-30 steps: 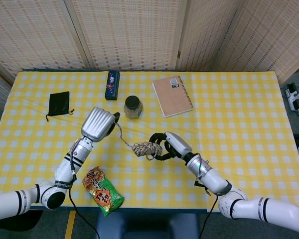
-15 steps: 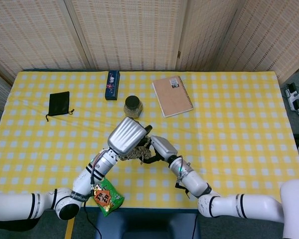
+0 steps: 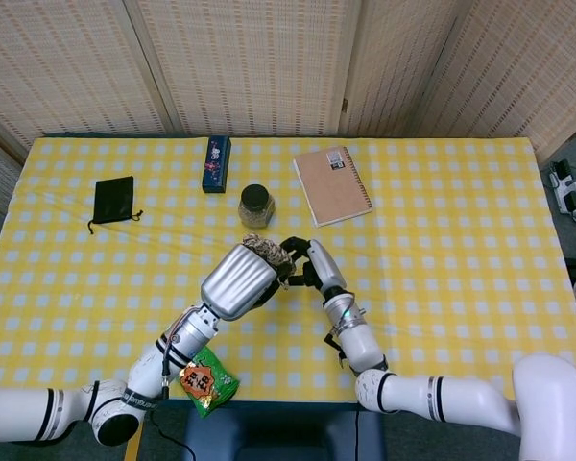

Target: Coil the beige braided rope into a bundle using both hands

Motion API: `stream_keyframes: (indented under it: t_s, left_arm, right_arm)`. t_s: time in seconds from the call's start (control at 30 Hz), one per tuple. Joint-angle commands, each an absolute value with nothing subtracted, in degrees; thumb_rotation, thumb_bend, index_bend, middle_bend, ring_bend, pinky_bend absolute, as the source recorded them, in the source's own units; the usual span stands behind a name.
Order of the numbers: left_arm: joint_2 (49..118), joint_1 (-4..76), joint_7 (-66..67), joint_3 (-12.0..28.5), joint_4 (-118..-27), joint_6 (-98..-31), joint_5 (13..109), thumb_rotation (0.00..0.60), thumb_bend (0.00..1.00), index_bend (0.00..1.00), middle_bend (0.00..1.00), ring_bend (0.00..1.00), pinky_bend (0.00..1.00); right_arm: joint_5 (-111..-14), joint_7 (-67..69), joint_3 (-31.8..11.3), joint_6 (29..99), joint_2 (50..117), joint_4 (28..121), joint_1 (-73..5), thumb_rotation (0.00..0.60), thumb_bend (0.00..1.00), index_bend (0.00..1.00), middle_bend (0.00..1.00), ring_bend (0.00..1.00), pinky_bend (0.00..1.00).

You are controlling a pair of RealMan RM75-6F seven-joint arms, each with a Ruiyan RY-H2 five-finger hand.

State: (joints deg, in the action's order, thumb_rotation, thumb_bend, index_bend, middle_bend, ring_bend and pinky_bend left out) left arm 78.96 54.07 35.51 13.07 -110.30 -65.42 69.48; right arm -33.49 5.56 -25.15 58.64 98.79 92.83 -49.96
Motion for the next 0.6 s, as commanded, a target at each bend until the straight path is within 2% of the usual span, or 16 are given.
stream_keyframes:
  t_s: [0.03, 0.37, 0.6]
  left_arm:
    - [77.34, 51.52, 32.02, 11.26, -109.80, -66.78, 71.59, 0.600, 0.56, 0.64, 0.87, 0.82, 0.81]
    - [73.34, 44.30, 20.20, 7.24, -104.13, -68.43, 73.67, 0.600, 0.56, 0.64, 0.87, 0.82, 0.81]
    - [73.06, 41.68, 15.78, 6.57, -98.71, -67.34, 72.03, 0.600, 0.55, 0.65, 0.87, 0.82, 0.81]
  right_arm:
    - [-35.78, 11.13, -27.66, 58.53, 98.55, 91.76, -46.63, 0.600, 0.40, 0.99, 0.85, 0.91, 0.86]
    - [-39.77, 23.49, -31.19, 51.98, 93.66, 91.81, -39.99, 0.600, 0.40, 0.99, 0.85, 0.91, 0.86]
    - [-41.29, 27.07, -31.77, 48.60, 91.07, 91.35, -37.92, 0.600, 0.40, 0.99, 0.85, 0.91, 0.86]
